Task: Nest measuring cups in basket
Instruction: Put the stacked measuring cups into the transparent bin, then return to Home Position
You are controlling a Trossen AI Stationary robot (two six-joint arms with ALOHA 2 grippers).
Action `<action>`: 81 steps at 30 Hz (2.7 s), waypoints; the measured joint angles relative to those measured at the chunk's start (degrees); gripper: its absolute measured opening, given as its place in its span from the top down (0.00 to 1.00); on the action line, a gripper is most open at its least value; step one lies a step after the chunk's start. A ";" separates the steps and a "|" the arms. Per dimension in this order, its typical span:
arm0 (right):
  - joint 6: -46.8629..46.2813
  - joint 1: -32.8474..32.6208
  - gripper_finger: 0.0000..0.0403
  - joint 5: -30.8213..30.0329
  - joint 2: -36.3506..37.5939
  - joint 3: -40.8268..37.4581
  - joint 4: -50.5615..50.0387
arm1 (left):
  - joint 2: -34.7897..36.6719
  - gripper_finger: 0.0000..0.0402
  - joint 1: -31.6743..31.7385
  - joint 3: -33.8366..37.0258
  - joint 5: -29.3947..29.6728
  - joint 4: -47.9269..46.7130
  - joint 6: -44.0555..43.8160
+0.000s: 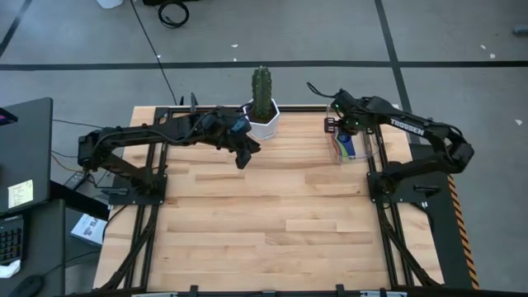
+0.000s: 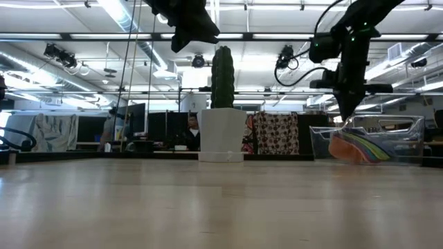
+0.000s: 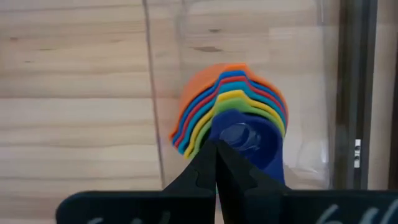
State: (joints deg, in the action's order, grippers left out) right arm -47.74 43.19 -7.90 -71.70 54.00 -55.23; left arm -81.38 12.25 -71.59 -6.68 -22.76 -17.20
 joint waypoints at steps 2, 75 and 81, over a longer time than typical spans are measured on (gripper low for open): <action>0.16 0.79 0.99 0.03 -1.06 0.00 -0.06 | 0.00 0.77 0.23 0.00 -0.02 -0.01 -0.19; 23.86 -19.39 0.99 9.01 11.91 22.13 -11.57 | 7.60 0.98 7.52 -0.13 -10.34 -10.23 4.40; 25.33 -21.94 0.99 8.66 16.46 25.58 -11.56 | 16.55 0.99 10.15 -0.12 -9.03 -16.37 4.46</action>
State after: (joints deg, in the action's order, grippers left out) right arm -22.40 21.24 0.75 -55.24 79.57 -66.80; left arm -64.84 22.40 -71.71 -15.71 -39.14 -12.74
